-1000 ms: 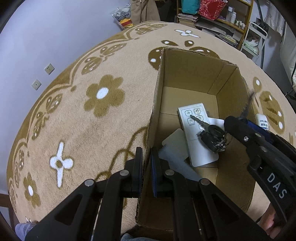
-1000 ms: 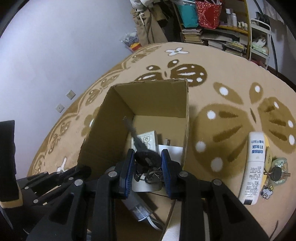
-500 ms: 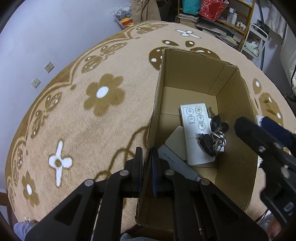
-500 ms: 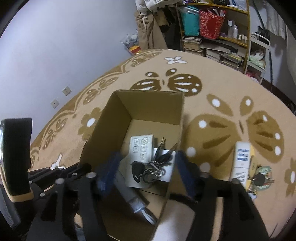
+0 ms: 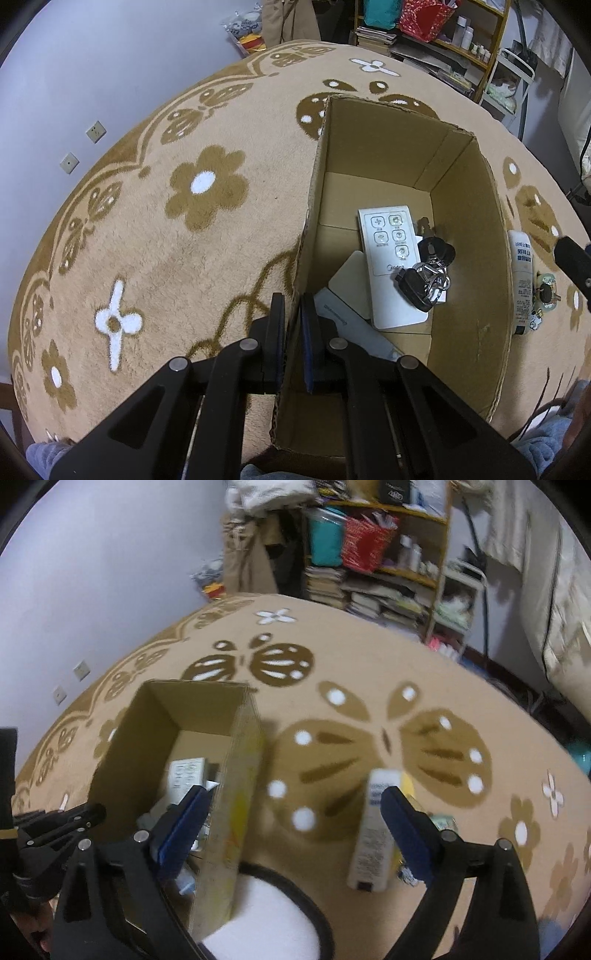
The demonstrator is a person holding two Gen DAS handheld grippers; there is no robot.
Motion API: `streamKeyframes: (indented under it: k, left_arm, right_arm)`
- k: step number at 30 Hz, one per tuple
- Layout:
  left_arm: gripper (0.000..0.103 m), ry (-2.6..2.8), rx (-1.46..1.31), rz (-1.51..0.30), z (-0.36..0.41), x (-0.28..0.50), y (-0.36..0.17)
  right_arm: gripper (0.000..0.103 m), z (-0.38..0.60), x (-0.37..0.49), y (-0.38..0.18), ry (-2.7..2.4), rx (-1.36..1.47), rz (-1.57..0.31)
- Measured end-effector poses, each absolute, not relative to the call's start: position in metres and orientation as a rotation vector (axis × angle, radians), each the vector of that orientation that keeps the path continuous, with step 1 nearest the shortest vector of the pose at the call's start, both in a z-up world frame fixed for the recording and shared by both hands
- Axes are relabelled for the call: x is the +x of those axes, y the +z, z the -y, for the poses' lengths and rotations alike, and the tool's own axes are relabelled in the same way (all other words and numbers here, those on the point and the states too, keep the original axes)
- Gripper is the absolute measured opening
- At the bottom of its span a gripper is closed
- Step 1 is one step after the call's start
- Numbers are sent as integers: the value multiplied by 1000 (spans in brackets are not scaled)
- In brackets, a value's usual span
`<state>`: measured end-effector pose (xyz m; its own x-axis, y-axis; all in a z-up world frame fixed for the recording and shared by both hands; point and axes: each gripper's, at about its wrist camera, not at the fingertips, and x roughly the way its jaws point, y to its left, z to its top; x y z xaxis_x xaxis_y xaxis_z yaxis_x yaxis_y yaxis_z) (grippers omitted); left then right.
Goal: Organize rigid objects
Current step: 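Move the right tool back and grasp the white bottle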
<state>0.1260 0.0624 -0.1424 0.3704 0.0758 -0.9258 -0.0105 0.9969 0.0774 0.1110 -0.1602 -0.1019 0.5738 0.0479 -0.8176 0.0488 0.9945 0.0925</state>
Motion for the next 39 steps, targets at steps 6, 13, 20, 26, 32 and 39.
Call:
streamKeyframes:
  k: [6, 13, 20, 26, 32, 39]
  left_arm:
    - [8, 53, 45, -1192, -66, 126, -142]
    - [8, 54, 49, -1193, -66, 126, -142]
    - [7, 54, 56, -1198, -65, 126, -142]
    - [7, 54, 56, -1197, -64, 126, -142]
    - [7, 54, 54, -1198, -64, 126, -142]
    - [7, 54, 54, -1198, -64, 126, -142]
  right_arm:
    - [99, 190, 108, -109, -62, 127, -1009]
    - [99, 212, 113, -141, -111, 145, -1115]
    - [94, 221, 115, -164, -122, 179, -1161]
    - [76, 228, 118, -185, -113, 226, -1212]
    - [76, 234, 119, -200, -96, 297, -1253]
    - [69, 239, 120, -213, -95, 382, -1242]
